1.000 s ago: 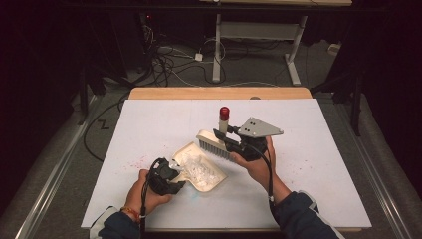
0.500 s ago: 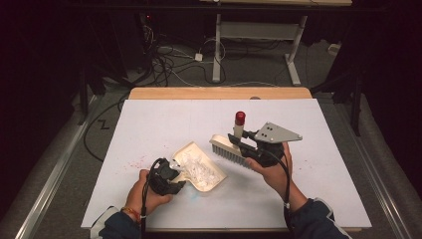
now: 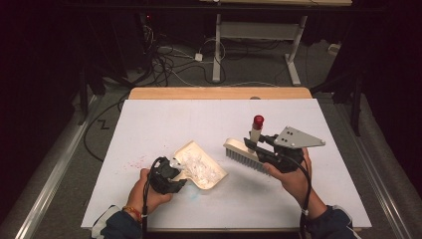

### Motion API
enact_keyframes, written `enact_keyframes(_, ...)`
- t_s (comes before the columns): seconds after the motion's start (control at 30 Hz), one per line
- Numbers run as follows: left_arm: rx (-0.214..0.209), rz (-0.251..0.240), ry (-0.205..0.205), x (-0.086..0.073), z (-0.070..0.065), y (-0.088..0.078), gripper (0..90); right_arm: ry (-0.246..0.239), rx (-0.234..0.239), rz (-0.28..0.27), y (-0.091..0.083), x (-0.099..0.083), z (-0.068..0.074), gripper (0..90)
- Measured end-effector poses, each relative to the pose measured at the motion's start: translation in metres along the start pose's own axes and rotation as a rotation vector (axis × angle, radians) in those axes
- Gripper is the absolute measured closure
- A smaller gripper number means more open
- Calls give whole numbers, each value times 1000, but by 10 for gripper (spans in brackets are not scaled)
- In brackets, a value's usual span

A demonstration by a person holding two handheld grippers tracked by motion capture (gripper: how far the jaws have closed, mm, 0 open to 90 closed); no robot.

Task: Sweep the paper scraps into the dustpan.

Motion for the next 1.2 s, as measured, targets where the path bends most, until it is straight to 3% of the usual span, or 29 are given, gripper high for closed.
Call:
enact_keyframes(0.57,7,-7,-42,1,10,4,632,13,-21,24,-48,-11,-3,708)
enact_keyframes(1.2,17,-15,-95,-1,22,7,632,64,-45,76,-93,-34,-9,707)
Point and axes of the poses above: each handheld gripper's, and its own axes: y roughly forward along the jaws, x roughly out of its top, z roughly to its left, the point moved 1 cm from there along y, roughly forward along the jaws, and after that the axes turned 12 degrees about x, right-handed, at the moved point
